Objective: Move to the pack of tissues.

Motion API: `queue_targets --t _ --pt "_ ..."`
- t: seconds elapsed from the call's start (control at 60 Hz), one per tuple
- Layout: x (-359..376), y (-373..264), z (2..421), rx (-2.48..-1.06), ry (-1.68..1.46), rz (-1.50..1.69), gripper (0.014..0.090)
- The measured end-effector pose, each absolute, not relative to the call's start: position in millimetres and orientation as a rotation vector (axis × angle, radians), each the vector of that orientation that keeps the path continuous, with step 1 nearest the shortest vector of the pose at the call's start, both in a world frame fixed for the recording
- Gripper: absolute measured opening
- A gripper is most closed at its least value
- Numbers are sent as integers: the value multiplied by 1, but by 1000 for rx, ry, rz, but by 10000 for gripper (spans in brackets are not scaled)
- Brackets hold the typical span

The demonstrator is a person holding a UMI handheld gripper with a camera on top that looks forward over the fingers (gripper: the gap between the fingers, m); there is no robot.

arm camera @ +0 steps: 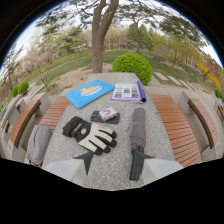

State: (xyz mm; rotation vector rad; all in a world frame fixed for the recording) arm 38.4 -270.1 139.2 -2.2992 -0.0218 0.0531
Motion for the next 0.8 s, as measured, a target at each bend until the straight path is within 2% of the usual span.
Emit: queue_targets --t 0.317,0.567,0.8 --pt "-15 -161 118 -2285 -22 24 844" --pt "-22 -72 84 -2311 29 -39 845" --pt "-17 -18 59 -2319 33 -89 847"
